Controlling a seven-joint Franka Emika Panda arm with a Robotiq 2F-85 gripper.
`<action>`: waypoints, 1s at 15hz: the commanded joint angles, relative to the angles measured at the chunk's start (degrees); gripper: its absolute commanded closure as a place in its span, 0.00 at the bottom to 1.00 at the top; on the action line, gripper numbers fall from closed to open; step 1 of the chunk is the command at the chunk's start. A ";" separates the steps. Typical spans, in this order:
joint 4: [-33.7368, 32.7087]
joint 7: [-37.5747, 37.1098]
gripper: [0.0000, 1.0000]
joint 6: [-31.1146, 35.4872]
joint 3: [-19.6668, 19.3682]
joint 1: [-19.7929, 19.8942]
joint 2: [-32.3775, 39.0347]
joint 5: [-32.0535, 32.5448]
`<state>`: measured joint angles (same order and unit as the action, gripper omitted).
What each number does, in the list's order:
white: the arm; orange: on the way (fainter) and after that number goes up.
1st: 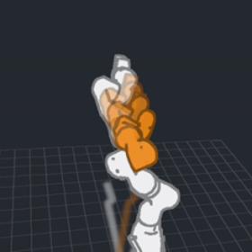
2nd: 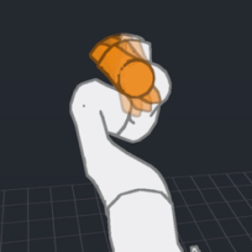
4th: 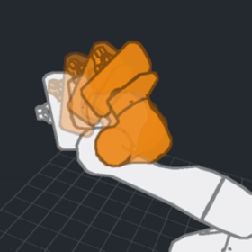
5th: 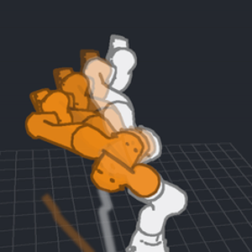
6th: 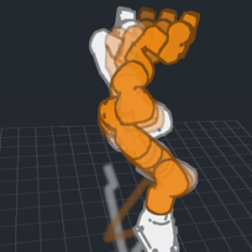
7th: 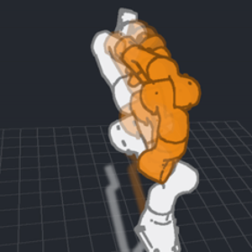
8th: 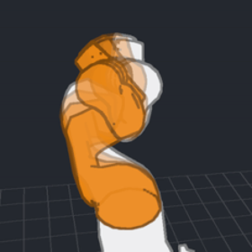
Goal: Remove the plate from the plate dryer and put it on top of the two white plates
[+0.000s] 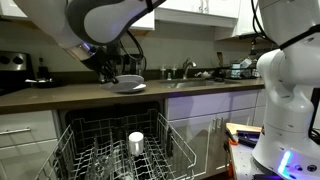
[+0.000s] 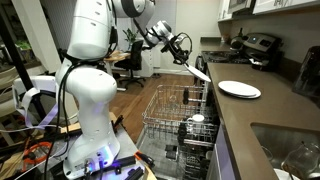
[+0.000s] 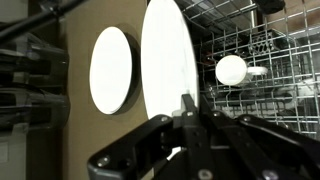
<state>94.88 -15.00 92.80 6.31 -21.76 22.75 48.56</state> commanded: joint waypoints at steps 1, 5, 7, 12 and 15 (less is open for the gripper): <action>0.69 -0.91 0.94 -1.90 0.53 0.83 -1.68 3.28; 1.33 -1.21 0.94 -1.20 0.30 1.77 -2.09 5.05; 1.86 -1.45 0.94 -0.57 0.16 2.39 -2.42 6.01; 3.54 -2.20 0.94 1.64 -0.37 4.88 -3.30 8.16; 4.89 -3.39 0.94 4.12 -0.78 6.69 -3.87 8.84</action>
<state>96.10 -16.44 94.10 5.55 -16.85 22.02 54.88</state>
